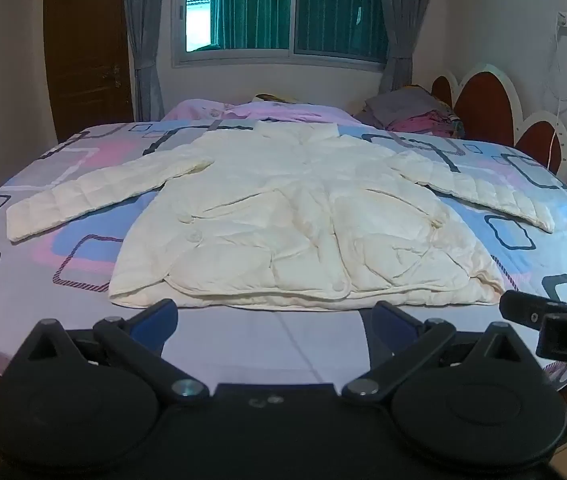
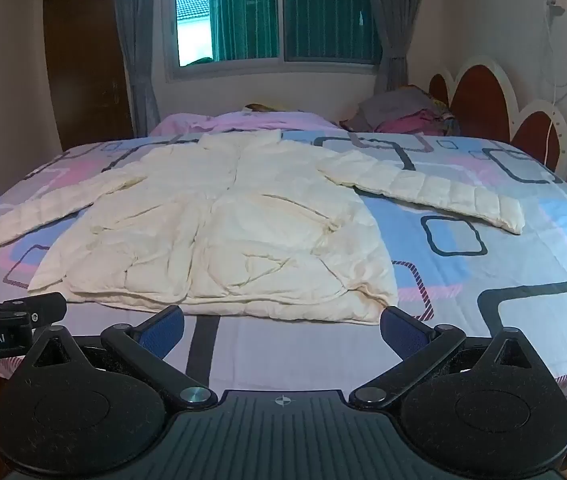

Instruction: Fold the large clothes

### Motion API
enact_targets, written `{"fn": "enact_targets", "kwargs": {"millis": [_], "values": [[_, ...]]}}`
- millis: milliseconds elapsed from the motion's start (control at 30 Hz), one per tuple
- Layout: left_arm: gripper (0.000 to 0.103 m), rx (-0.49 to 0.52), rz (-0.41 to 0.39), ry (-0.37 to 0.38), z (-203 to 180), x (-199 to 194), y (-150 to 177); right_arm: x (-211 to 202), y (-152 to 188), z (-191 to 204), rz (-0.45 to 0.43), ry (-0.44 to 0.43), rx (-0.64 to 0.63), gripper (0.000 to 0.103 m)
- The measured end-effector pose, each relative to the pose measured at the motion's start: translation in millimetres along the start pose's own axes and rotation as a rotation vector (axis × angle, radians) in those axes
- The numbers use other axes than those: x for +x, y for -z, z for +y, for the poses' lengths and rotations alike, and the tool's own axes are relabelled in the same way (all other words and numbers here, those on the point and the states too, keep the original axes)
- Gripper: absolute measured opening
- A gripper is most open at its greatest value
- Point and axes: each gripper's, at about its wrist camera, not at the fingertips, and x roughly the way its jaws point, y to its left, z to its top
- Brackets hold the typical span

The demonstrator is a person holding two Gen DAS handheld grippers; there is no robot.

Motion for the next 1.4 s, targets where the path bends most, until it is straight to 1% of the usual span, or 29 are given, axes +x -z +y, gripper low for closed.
{"fn": "enact_targets", "kwargs": {"millis": [233, 267, 500, 567, 867, 1400], "values": [[0.103, -0.016, 0.007, 0.012, 2.5, 2.3, -1.8, -0.2, -0.4, 0.2, 0.0, -0.003, 0.0, 0.103], [0.103, -0.008, 0.0, 0.002, 0.3, 0.5, -0.2, -0.3, -0.4, 0.3, -0.001, -0.003, 0.0, 0.103], [0.103, -0.012, -0.007, -0.005, -3.9, 0.6, -2.3, 1.1, -1.6, 2.0, -0.005, -0.003, -0.005, 0.103], [0.103, -0.016, -0.005, -0.003, 0.0, -5.1, -2.5, 0.3, -2.2, 1.9, -0.005, -0.004, -0.005, 0.103], [0.103, -0.021, -0.006, -0.001, 2.3, -6.1, -1.7, -1.8, -2.3, 0.3, -0.006, -0.001, -0.003, 0.103], [0.103, -0.021, -0.006, -0.01, 3.0, -1.5, -2.7, -0.3, -2.0, -0.6, -0.007, -0.002, -0.004, 0.103]]}}
